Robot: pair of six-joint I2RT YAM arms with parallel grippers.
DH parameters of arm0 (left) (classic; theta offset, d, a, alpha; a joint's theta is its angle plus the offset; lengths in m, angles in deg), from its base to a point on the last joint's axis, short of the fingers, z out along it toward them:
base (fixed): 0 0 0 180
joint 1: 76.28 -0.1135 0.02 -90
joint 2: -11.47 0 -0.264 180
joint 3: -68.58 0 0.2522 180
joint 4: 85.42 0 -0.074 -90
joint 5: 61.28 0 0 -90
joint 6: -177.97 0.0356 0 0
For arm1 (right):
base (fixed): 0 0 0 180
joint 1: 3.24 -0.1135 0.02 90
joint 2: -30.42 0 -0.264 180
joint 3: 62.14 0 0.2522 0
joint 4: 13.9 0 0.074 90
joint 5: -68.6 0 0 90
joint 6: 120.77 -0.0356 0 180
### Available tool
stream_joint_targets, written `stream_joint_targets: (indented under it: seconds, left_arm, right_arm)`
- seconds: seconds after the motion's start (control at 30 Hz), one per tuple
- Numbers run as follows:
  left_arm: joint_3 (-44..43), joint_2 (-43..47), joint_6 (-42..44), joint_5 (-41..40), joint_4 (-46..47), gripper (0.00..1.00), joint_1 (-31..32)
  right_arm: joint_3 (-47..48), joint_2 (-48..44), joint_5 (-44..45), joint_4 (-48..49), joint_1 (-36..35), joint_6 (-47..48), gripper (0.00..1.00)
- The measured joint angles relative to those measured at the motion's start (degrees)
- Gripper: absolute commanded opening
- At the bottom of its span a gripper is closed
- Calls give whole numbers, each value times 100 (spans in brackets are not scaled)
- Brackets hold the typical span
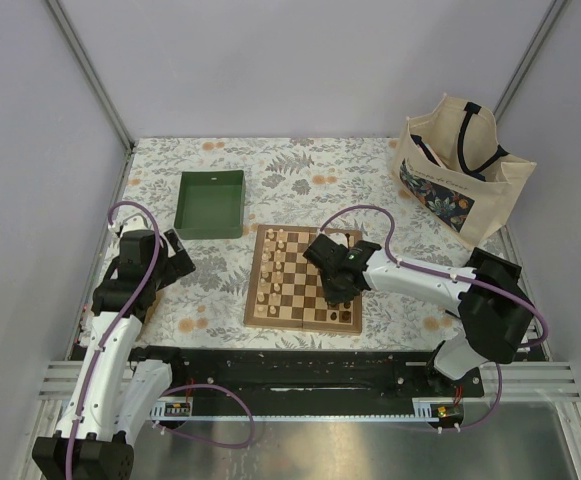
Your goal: Set up the chess pieces on the board
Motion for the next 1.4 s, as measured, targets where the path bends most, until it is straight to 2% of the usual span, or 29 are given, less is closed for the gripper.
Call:
stream_joint_targets:
  seconds: [1.07,1.3,1.4]
  left_arm:
    - [0,0,0,2,0,99,0]
    - [0,2,0,20,0,99,0]
    - [0,4,0,20,0,99,0]
  right_arm:
    - [-20,-24,-17,0,0,59,37]
    - [-20,-697,-35,94,0,358,51]
    - [4,-1158,52,170,0,501,63]
